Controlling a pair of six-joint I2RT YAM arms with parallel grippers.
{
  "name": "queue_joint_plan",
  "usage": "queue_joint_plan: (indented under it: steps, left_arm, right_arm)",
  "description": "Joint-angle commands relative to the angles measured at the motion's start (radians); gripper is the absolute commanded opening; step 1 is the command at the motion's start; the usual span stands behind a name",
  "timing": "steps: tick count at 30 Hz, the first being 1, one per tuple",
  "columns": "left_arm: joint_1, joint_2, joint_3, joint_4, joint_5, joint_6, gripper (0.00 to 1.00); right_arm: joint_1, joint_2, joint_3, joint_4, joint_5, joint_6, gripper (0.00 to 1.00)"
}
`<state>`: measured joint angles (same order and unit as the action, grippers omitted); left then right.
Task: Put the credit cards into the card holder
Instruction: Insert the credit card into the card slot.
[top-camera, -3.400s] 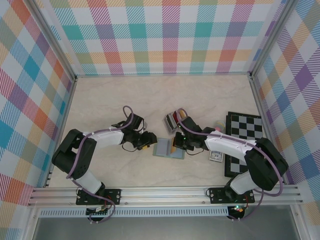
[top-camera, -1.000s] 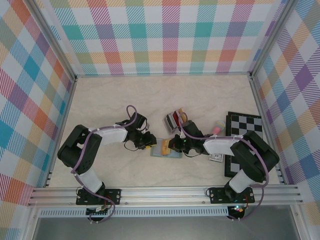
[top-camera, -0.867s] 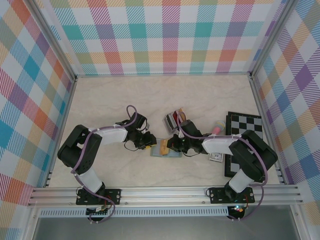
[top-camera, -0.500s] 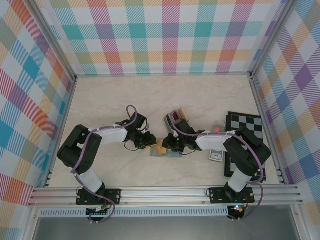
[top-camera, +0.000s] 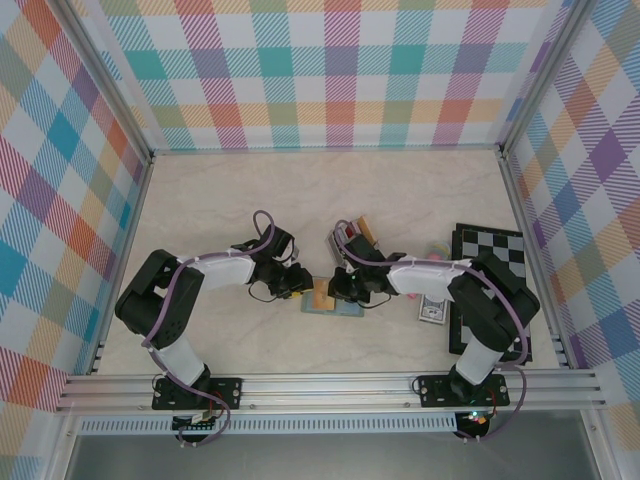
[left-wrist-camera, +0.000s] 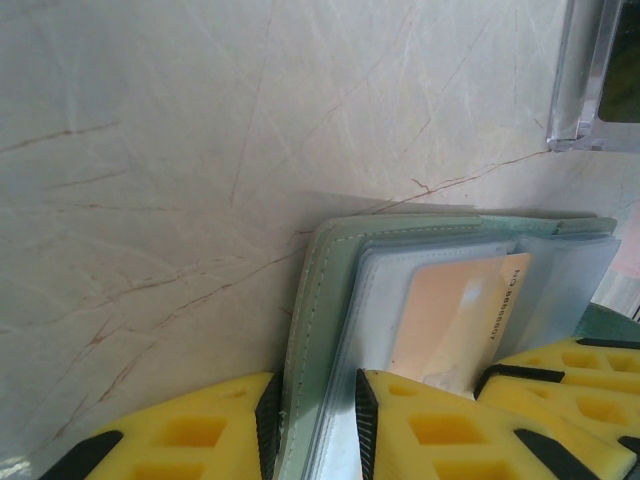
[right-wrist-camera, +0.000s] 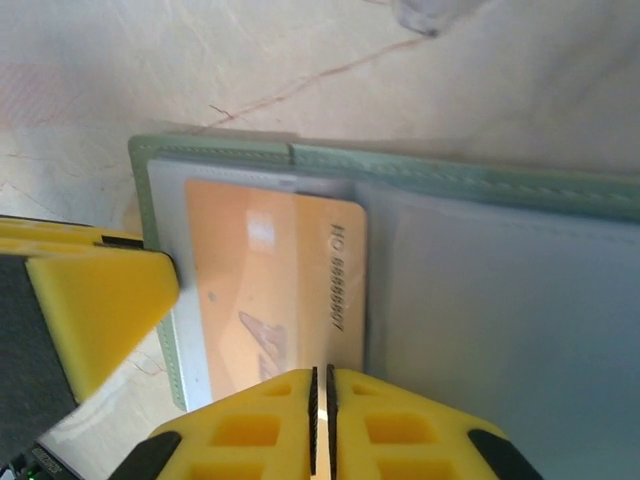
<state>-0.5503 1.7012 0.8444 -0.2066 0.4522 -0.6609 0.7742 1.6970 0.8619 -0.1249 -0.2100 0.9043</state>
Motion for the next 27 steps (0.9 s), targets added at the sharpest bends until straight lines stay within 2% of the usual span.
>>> queue_joint_plan:
  steps: [1, 4, 9, 13, 17, 27]
  left_arm:
    - [-0.045, 0.038, 0.004, 0.020, 0.031, 0.010, 0.28]
    - [-0.045, 0.038, 0.003, 0.021, 0.030, 0.011, 0.28]
    - [-0.044, 0.033, 0.002, 0.017, 0.021, 0.011, 0.28]
    - [-0.046, 0.035, -0.002, 0.019, 0.016, 0.011, 0.28]
    - [-0.045, 0.037, 0.000, 0.019, 0.017, 0.011, 0.28]
    - [-0.045, 0.038, -0.001, 0.024, 0.029, 0.011, 0.28]
  right_arm:
    - [0.008, 0.039, 0.040, 0.004, -0.038, -0.016, 0.12]
    - [0.010, 0.049, 0.055, 0.016, -0.055, -0.020, 0.11]
    - [0.013, -0.014, 0.076, -0.120, 0.062, -0.050, 0.15]
    - [0.013, -0.037, 0.073, -0.183, 0.110, -0.058, 0.17]
    - [0.014, -0.001, 0.069, -0.148, 0.072, -0.049, 0.17]
    - [0.032, 0.085, 0.117, -0.093, -0.008, -0.060, 0.10]
